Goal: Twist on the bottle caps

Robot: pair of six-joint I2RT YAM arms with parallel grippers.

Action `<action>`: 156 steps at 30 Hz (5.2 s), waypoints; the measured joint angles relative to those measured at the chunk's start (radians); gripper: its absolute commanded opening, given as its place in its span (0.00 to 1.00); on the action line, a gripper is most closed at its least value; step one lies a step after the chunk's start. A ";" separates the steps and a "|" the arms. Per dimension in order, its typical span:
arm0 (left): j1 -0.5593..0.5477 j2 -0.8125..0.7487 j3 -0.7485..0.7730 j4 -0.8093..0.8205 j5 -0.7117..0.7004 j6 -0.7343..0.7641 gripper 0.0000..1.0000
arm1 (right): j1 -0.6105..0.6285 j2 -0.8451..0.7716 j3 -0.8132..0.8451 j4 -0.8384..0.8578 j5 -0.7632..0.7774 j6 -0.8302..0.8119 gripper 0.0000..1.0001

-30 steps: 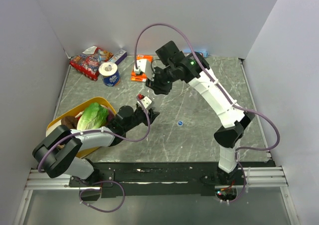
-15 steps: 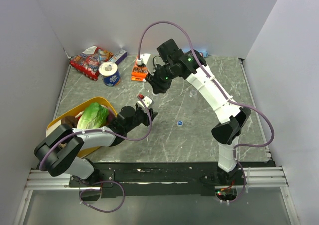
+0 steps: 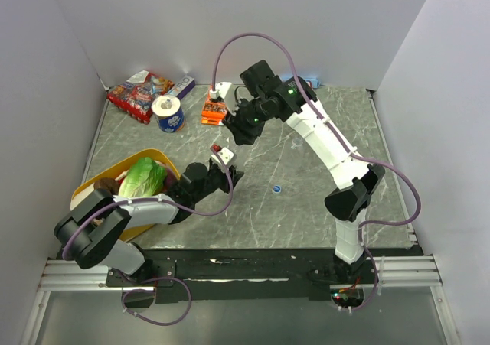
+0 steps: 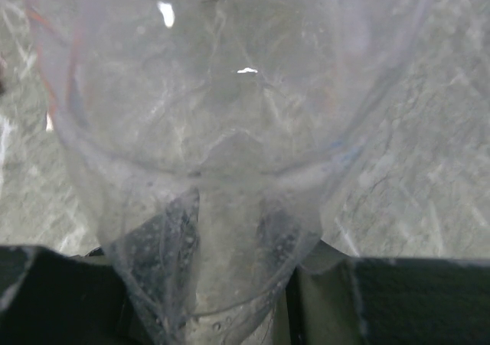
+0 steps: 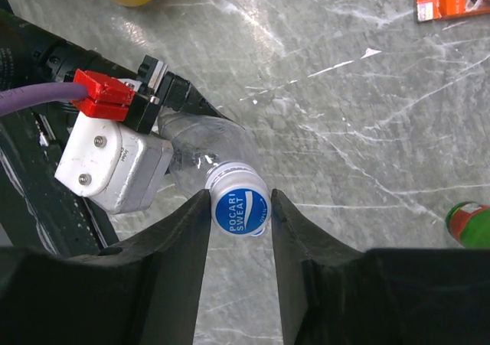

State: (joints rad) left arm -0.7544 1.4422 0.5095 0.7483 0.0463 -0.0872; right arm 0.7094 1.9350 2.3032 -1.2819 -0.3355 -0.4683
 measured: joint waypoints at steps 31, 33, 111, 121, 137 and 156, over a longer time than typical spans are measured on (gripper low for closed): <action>0.056 -0.002 0.002 -0.003 0.459 0.268 0.01 | 0.040 -0.651 -0.566 -0.068 -0.288 -0.689 0.79; 0.056 0.005 0.005 -0.034 0.486 0.317 0.01 | 0.048 -0.684 -0.640 -0.084 -0.283 -0.792 0.77; 0.071 0.043 0.021 -0.028 0.330 0.385 0.01 | -0.008 -0.259 -0.390 -0.010 -0.159 -0.594 0.17; 0.062 0.079 0.018 0.026 0.109 0.338 0.01 | -0.056 -0.026 -0.108 -0.064 -0.144 -0.270 0.11; 0.030 0.142 0.035 0.006 -0.078 0.300 0.01 | -0.085 0.036 -0.111 -0.015 -0.095 -0.034 0.28; 0.074 0.130 0.074 -0.029 0.125 0.239 0.01 | -0.111 -0.100 -0.053 -0.052 -0.209 -0.100 0.76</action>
State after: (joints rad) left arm -0.6804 1.5726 0.5831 0.7197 0.1715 0.1520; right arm 0.5980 1.8347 2.2501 -1.3338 -0.5446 -0.5686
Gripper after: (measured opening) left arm 0.390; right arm 0.780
